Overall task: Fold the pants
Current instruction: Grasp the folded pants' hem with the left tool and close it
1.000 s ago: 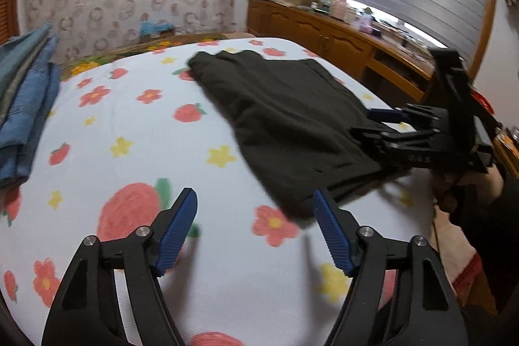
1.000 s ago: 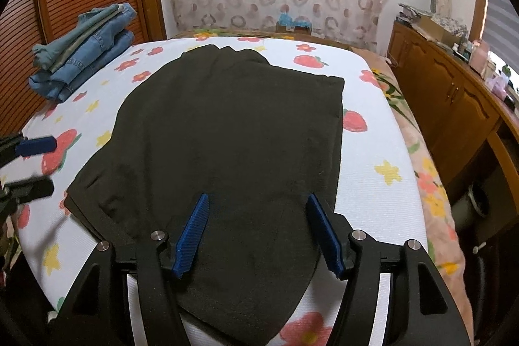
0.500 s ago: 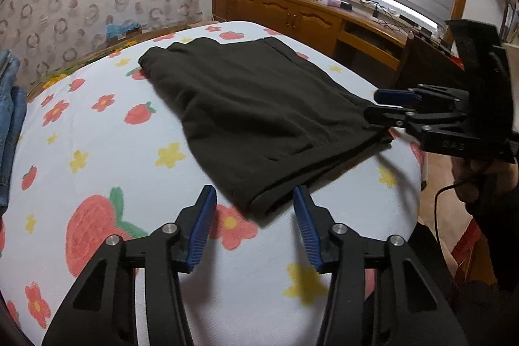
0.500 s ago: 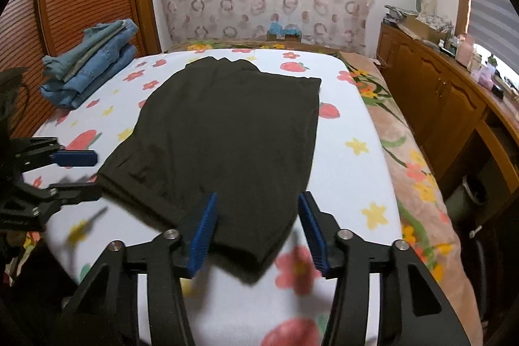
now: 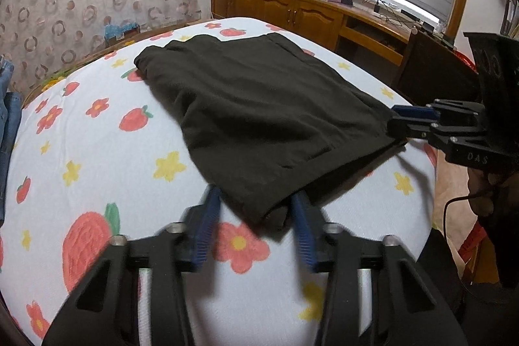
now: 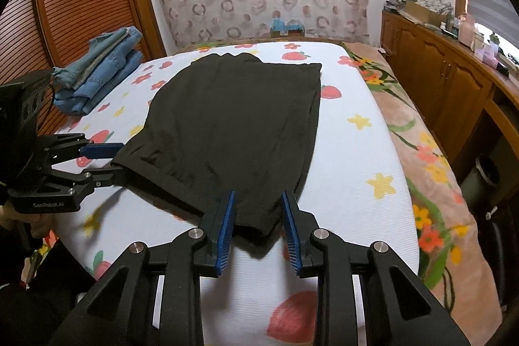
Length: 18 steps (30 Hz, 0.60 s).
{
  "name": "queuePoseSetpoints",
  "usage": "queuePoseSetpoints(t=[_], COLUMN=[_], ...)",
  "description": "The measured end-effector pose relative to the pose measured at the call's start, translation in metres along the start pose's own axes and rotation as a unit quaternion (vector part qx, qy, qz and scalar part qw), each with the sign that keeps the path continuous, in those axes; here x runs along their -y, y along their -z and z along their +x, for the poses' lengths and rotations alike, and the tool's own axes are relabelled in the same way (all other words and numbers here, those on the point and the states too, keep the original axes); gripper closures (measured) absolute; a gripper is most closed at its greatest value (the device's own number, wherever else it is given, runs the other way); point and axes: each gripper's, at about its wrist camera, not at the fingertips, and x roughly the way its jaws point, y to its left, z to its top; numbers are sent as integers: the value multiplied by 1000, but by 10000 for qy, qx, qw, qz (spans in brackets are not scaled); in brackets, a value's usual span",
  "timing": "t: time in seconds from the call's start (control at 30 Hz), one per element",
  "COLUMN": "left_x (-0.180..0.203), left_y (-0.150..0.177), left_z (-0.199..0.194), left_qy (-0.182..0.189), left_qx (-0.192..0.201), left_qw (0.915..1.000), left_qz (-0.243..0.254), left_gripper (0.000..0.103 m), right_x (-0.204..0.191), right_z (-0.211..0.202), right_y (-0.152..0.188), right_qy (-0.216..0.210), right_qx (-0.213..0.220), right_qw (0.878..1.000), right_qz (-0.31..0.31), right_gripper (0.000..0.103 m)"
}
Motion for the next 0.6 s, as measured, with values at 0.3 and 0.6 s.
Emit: queuePoseSetpoints(t=[0.3,0.6], left_x=[5,5], left_y=[5,6], left_z=[-8,-5], left_qy=[20,-5], left_qx=[117,55], left_qw=[9999,10000], left_qz=[17,6], left_gripper=[82,82], right_x=[-1,0], right_z=[2,4], right_y=[3,2], right_qy=[166,258], right_qx=[-62,-89], right_qw=[9998,9994], right_qz=[56,204], right_gripper=[73,65])
